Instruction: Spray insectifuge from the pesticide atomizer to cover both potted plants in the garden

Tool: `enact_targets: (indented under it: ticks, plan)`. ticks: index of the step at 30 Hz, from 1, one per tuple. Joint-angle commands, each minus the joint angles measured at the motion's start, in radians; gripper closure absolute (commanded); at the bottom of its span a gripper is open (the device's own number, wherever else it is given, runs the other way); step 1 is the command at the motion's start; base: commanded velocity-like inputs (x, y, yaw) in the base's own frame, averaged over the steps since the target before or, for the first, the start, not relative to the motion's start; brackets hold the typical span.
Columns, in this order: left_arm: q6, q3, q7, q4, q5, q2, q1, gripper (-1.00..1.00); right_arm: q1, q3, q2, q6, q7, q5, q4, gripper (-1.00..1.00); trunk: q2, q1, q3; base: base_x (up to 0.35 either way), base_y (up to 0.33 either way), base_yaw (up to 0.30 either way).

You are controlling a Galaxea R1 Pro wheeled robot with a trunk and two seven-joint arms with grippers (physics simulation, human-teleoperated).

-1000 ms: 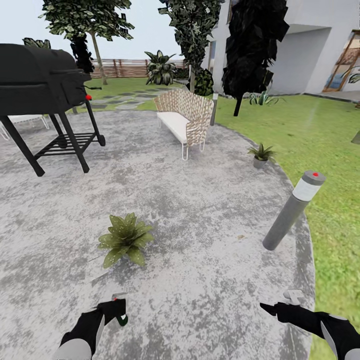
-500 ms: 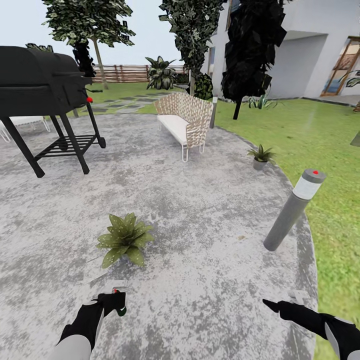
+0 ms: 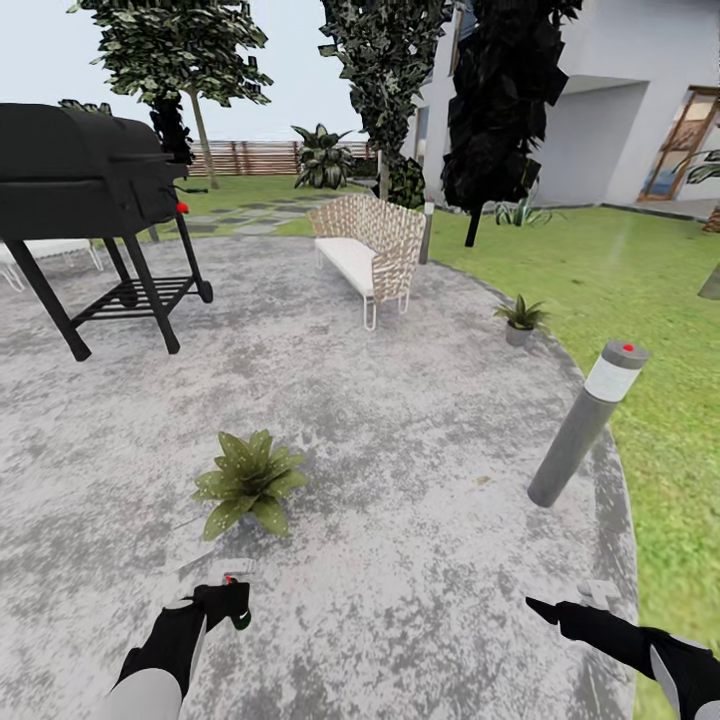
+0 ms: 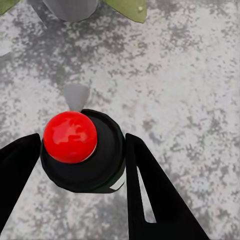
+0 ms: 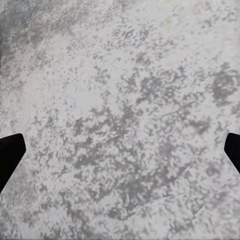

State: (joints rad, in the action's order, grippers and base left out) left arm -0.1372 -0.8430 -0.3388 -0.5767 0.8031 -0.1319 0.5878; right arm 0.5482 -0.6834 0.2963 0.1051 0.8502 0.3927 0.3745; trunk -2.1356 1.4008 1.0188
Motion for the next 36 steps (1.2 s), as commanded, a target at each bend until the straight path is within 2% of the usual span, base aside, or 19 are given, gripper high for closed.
enact_targets:
  ticks: [1,8,27,36]
  plan:
    - [-0.003,-0.008,-0.009,-0.003,0.005,-0.002,0.001,1.00,0.001,-0.008,-0.002,0.010,0.007,0.003,0.001,-1.00,0.000,0.000,-0.001,0.000,0.000,0.000]
    - [-0.002,-0.008,-0.009,-0.003,0.005,-0.002,0.001,1.00,0.001,-0.008,-0.003,0.010,0.007,0.003,0.001,-1.00,0.000,0.000,-0.012,0.000,-0.098,0.000]
    - [-0.002,-0.008,-0.009,-0.003,0.005,-0.002,0.001,1.00,0.001,-0.008,-0.003,0.010,0.007,0.003,0.001,-1.00,0.000,0.000,-0.042,0.000,-0.319,0.000]
    - [-0.002,-0.008,-0.009,-0.002,0.005,-0.002,0.001,1.00,0.001,-0.009,-0.003,0.012,0.009,0.003,0.001,-1.00,0.000,0.000,-0.047,0.000,-0.324,-0.005]
